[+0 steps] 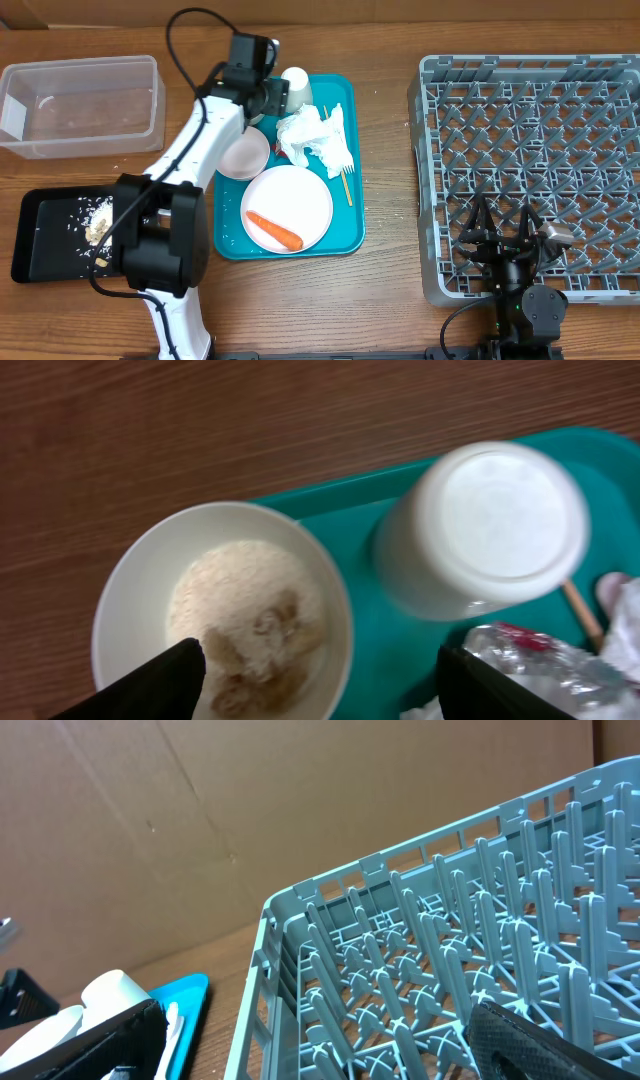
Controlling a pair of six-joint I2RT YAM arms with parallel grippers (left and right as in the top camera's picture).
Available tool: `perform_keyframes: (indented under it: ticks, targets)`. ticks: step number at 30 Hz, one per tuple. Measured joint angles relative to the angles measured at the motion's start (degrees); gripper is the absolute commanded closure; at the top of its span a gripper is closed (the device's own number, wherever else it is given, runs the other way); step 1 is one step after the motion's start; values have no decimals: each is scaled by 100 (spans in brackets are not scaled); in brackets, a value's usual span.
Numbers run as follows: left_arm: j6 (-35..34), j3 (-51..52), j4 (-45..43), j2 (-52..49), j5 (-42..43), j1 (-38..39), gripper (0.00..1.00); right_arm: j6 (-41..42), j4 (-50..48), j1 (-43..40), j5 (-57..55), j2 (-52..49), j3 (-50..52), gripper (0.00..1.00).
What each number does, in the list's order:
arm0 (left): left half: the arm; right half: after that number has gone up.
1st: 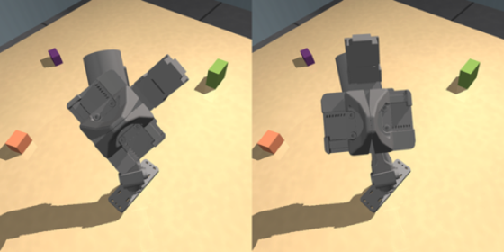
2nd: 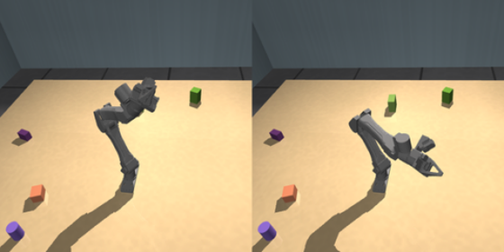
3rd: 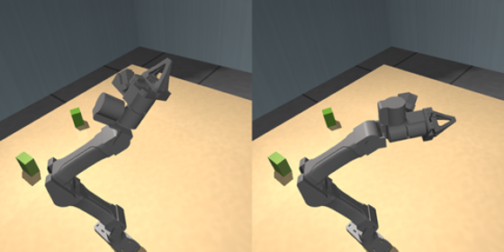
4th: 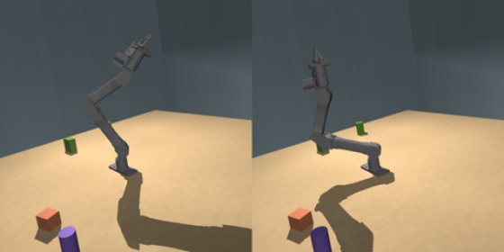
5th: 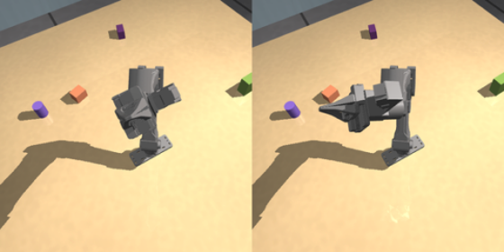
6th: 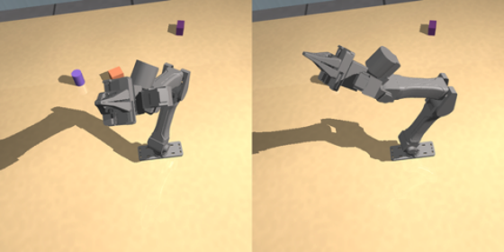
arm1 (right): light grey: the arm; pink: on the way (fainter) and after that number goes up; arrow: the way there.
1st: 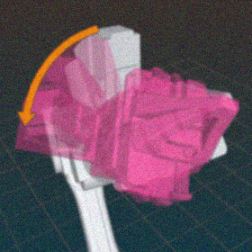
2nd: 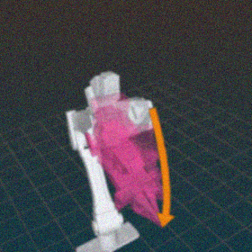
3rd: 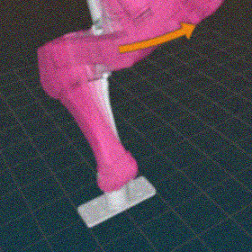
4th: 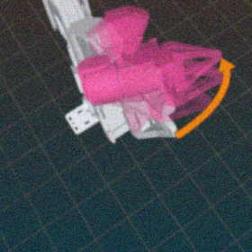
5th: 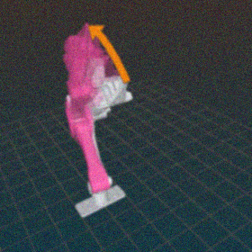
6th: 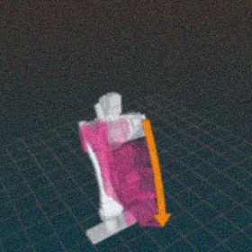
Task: Sort waste into correct bins and load items into the dishwasher rack
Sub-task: 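Move the left gripper to the back white bowl and grasp its rim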
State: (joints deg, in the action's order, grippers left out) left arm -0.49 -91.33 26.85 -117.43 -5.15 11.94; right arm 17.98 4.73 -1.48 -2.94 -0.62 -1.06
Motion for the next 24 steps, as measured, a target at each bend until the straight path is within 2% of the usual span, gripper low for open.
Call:
perform_keyframes:
  ticks: [6,18,24]
  targets:
    - [-2,0,111,-267,-2,-271,31,-2,4,0,-2,0,0,0]
    - [90,0,-26,-358,109,22,30,-2,0,0,0,0,0,0]
    - [92,0,66,-358,111,17,33,-2,-2,0,-2,0,0,0]
